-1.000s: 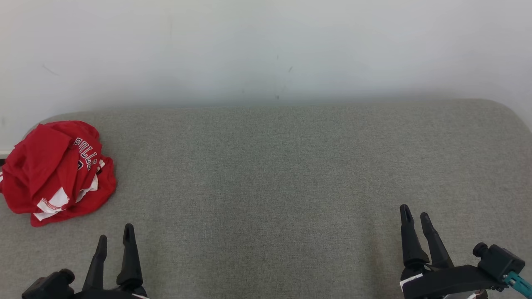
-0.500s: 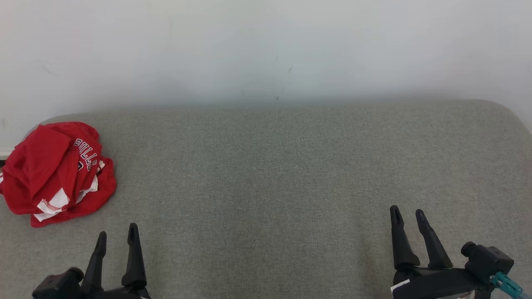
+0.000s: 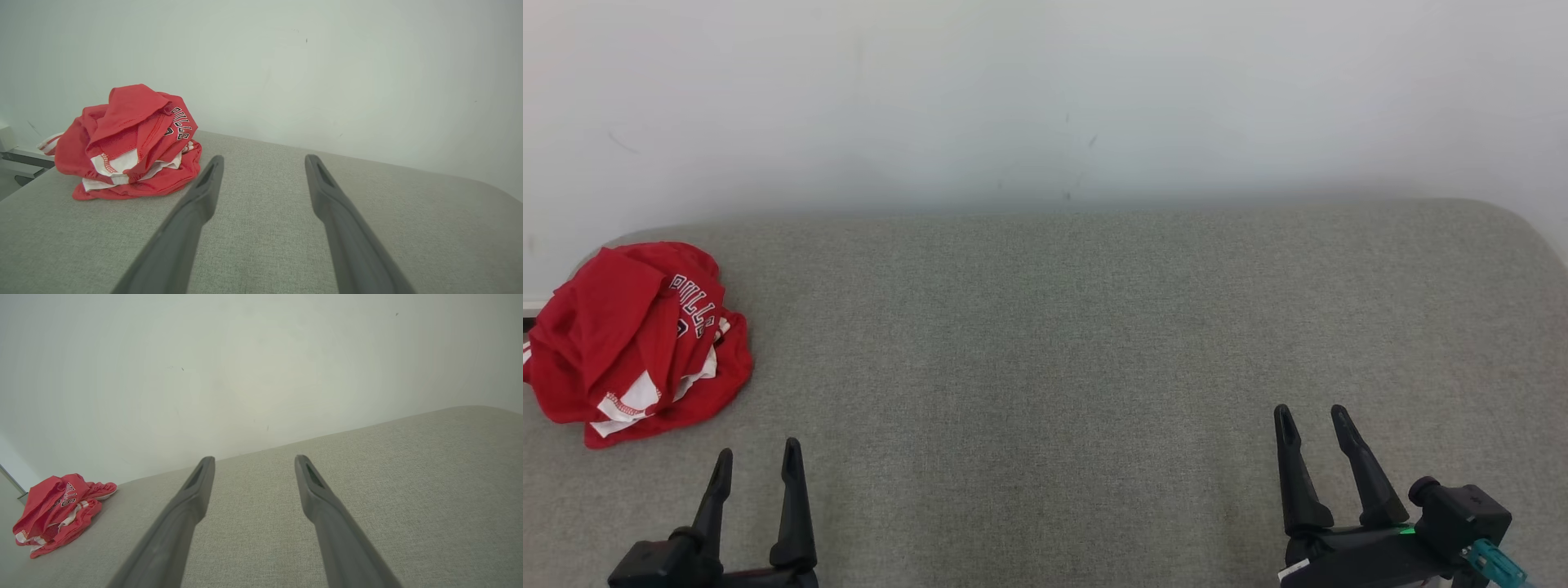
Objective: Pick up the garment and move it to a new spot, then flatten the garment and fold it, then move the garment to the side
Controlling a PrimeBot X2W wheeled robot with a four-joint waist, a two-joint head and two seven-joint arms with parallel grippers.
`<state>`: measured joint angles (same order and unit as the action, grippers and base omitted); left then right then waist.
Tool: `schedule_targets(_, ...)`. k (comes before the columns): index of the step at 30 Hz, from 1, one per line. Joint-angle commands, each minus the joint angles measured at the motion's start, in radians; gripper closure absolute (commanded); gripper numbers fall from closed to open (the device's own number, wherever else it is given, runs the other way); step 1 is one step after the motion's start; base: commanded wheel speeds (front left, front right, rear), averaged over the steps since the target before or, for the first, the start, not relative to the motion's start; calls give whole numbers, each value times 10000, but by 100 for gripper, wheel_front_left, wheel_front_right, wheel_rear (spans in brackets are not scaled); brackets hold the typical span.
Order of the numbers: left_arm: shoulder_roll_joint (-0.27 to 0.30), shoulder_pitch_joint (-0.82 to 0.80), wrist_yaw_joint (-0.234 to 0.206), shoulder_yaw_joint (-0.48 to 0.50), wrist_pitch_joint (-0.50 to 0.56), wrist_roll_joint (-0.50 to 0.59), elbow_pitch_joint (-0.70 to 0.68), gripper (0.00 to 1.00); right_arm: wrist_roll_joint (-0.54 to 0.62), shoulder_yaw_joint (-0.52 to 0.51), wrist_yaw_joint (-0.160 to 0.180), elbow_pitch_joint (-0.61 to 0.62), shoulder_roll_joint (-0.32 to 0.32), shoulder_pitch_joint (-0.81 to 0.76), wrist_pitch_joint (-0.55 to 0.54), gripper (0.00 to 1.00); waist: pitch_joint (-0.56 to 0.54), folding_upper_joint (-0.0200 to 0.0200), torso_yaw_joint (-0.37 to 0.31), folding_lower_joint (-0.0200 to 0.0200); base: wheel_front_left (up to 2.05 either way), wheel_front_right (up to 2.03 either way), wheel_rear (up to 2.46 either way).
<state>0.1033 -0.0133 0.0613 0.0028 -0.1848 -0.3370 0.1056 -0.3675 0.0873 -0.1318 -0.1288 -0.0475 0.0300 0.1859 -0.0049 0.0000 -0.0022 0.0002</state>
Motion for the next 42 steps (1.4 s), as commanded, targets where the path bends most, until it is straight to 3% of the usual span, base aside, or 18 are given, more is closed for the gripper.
schedule_targets(1,69,68,-58,-16,-103,289,-113,0,251,38,14,97,-38,-14,95,0,-4,0,-4,-2,0,0,0)
schedule_targets(29,167,326,-107,-64,-686,2142,-163,0,2484,-58,19,313,-39,-272,671,0,-101,0,-64,-2,0,0,0)
schedule_targets(42,129,478,-124,99,-815,2083,-276,0,2598,-281,21,399,-40,-393,790,0,-141,0,-46,-2,0,0,0)
